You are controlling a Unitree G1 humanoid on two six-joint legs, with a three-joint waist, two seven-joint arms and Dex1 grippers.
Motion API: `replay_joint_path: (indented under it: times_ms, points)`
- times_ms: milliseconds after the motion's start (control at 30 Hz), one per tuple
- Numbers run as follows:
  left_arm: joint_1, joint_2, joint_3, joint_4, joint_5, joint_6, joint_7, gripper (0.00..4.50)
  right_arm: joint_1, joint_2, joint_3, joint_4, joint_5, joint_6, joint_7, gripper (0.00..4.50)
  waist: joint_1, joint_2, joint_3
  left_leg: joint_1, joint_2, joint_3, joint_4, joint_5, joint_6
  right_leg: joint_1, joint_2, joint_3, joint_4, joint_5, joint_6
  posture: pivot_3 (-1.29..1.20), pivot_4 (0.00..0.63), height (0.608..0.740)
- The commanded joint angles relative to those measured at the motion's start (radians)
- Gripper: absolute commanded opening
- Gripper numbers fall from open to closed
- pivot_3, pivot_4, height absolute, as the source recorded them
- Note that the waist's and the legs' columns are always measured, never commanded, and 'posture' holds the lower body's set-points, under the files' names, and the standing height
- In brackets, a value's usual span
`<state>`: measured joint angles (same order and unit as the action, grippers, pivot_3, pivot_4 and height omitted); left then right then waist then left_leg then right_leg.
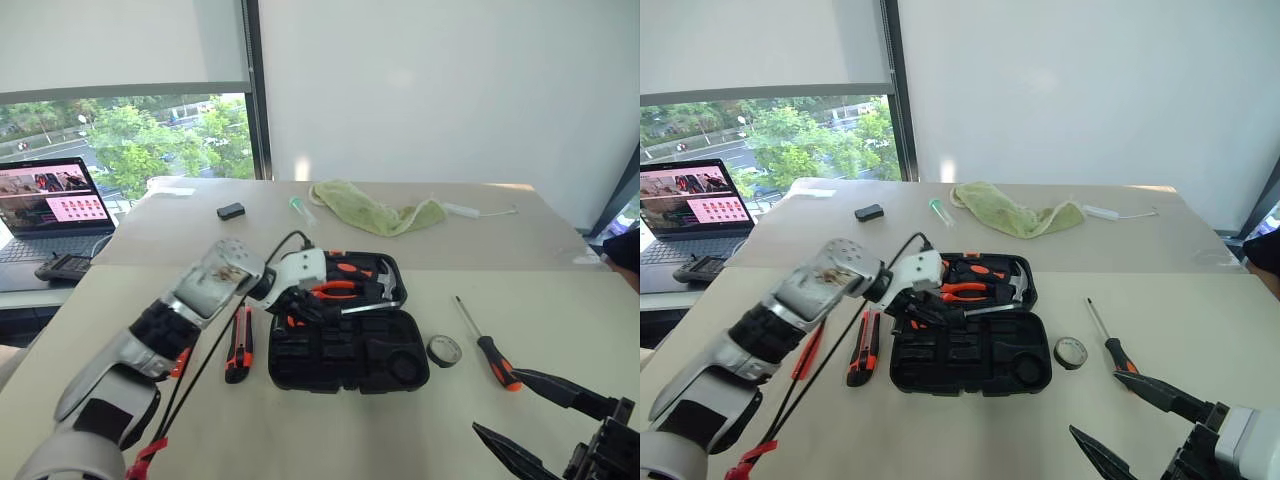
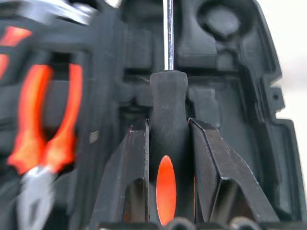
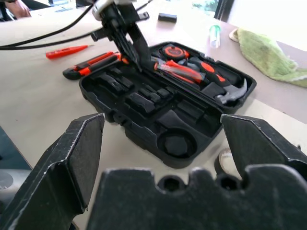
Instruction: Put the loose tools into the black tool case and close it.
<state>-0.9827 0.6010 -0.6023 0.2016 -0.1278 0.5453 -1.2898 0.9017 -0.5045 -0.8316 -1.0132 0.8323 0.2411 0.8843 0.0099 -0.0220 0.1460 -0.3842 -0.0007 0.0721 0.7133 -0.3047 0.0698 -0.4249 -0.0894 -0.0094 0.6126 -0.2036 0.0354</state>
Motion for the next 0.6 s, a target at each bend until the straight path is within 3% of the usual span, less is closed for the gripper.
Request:
replay_joint_path:
  times_ms: [33, 233, 600]
  points:
    - [-0.043, -0.021, -0.033, 0.092, 0.086, -0.105, -0.049, 0.77, 0.050, 0.009, -0.002, -0.034, -0.011, -0.077, -0.004, 4.50, 0.003, 0.000, 0.000, 0.000, 0.000, 0.000, 0.000, 0.000, 0.000, 0.000, 0.000, -0.001, 0.000, -0.001, 0.000, 0.00, 0.150, 0.740]
    - [-0.070, -0.092, -0.021, 0.262, 0.180, -0.182, -0.022, 0.77, 0.106, 0.016, 0.018, -0.034, -0.026, -0.139, -0.035, 4.50, 0.007, 0.000, 0.000, -0.003, 0.000, -0.001, 0.001, -0.002, 0.003, -0.001, -0.003, -0.002, -0.001, -0.001, 0.001, 0.00, 0.150, 0.740]
    - [-0.090, -0.161, 0.006, 0.339, 0.250, -0.201, -0.011, 0.77, 0.143, 0.005, 0.052, -0.034, -0.047, -0.183, -0.076, 4.50, 0.026, 0.000, 0.000, -0.003, 0.000, -0.002, 0.005, -0.003, 0.004, 0.000, -0.004, -0.002, 0.000, -0.002, 0.001, 0.00, 0.150, 0.740]
